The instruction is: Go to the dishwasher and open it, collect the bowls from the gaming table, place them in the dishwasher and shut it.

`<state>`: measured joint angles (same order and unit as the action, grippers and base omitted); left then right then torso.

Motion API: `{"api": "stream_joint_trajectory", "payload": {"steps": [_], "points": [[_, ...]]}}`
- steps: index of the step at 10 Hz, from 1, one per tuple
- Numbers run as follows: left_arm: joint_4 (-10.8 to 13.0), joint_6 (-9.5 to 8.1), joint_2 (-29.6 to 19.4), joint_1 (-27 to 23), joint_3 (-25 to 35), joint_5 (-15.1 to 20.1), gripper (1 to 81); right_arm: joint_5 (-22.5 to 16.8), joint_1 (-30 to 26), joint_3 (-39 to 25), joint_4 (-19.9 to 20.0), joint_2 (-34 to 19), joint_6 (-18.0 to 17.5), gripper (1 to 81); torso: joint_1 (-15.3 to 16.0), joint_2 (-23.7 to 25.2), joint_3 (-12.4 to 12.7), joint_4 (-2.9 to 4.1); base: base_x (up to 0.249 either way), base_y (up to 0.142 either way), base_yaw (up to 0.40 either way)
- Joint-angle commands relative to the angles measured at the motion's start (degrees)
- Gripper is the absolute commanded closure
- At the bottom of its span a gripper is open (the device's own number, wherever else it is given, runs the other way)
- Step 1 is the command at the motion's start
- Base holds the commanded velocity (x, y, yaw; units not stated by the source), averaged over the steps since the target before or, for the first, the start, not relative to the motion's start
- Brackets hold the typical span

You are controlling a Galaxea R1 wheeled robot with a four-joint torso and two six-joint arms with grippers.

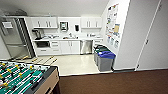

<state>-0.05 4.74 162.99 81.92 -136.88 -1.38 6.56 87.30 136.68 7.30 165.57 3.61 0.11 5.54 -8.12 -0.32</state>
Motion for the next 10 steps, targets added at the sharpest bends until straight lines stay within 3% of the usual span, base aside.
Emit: {"api": "stream_joint_trajectory", "payload": {"steps": [1, 10], "points": [[-0.65, 0.27, -0.64, -2.86, 0.91, 2.87, 1.0, -2.96, -2.87, -1.08, 0.17, -0.22, 0.17, 1.0, 0.0, 0.0, 0.0, 0.0, 0.149, 0.0, 0.0], [-0.57, 0.27, -0.64, -2.86, 0.91, 2.78, 1.0, -2.87, -2.78, -0.64, 0.26, -0.22, 0.17, 1.0, 0.0, 0.0, 0.0, 0.0, 0.149, 0.0, 0.0]]}}
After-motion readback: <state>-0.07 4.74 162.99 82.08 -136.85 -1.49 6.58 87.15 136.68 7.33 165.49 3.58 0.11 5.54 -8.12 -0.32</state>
